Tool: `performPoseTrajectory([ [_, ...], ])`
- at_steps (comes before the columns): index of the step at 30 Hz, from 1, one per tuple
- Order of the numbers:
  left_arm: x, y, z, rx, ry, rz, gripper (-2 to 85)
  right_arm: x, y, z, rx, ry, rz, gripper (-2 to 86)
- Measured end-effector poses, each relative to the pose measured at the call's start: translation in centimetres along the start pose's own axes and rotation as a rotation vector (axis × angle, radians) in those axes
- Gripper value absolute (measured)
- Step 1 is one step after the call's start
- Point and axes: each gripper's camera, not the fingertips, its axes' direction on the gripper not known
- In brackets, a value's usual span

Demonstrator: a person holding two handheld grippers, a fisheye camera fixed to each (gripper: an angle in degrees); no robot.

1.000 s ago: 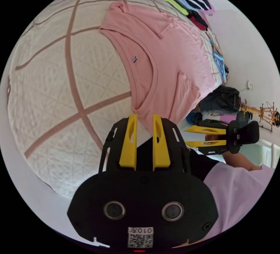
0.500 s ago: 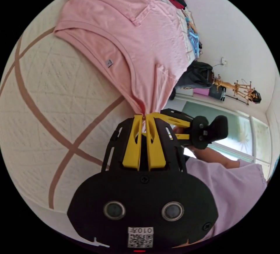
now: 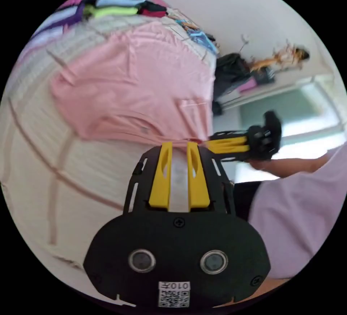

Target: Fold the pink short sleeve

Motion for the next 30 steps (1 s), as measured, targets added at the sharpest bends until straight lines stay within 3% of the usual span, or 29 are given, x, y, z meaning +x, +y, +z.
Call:
performPoseTrajectory([
  [2,1.4,0.2,-1.8,0.029,-0.456,0.158,8.9,1.2,0.4,-0.7,0.017,-0.066,0.020,4.3],
  [4,1.6,-0.3,-1.7,-0.029,-0.615,0.234,10.1,1.8,0.6,-1.1,0.025,-0.076,0.017,4.3],
  [8,2.9,-2.4,1.6,-0.278,-0.748,0.517,11.4,3.2,1.0,-1.3,0.029,-0.128,0.010,4.3],
  [16,9.1,-6.7,5.5,-0.346,-0.781,0.810,12.1,6.3,2.0,-1.6,0.061,-0.215,0.009,4.3],
  [30,17.4,-13.9,9.9,-0.381,-0.821,0.819,5.0,12.5,4.2,-0.2,0.076,-0.295,0.042,4.3],
])
